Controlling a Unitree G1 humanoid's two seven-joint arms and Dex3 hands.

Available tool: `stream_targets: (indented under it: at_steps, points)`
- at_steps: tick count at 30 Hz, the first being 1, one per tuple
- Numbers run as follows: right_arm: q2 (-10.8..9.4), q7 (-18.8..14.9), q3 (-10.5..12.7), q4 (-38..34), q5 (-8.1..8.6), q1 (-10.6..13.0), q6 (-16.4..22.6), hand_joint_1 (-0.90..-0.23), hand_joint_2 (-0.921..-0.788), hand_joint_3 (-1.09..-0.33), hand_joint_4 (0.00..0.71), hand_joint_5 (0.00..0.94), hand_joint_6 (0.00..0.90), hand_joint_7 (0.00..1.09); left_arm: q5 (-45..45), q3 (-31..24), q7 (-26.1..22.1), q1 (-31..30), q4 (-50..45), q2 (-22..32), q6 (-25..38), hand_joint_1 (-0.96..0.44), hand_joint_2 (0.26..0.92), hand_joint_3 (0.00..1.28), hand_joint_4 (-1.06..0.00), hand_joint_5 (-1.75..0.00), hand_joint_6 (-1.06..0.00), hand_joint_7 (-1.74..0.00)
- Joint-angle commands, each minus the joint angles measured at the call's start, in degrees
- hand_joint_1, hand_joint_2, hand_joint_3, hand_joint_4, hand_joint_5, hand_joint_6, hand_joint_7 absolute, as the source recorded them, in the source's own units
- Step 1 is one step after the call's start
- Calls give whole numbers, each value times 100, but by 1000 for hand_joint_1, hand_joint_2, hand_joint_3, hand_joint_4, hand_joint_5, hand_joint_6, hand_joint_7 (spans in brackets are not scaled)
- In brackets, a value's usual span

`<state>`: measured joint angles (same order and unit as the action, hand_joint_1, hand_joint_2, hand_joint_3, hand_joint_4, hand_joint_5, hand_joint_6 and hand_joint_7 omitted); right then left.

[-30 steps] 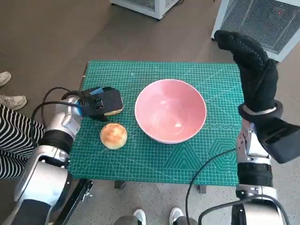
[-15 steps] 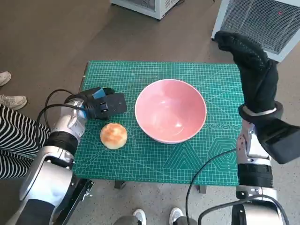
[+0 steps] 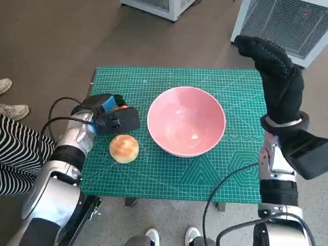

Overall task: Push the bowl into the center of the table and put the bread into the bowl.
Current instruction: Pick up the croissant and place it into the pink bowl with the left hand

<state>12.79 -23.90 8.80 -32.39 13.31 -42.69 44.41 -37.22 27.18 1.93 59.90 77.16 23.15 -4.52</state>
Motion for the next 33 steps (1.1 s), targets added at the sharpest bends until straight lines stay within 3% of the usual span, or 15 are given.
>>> stream_targets:
  at_steps: [1, 20, 33]
  points:
    - [-7, -37, -15, -30, -2, 156, -34, -789, -921, -715, 173, 9, -1, 591, 0, -38, 127, -134, 61, 97, -77, 0, 920, 72, -572, -1273, -732, -1064]
    - [8, -24, 5, -44, -2, 163, -24, -782, -921, -719, 174, 7, -1, 578, 142, -259, 235, -82, 46, 130, -79, 0, 920, 63, -592, -1260, -736, -1053]
    - [7, -27, 28, -11, 41, 177, -53, -775, -921, -722, 173, 6, -1, 577, 321, -508, 74, 279, -90, 238, -72, 0, 920, 63, -590, -1255, -737, -1061]
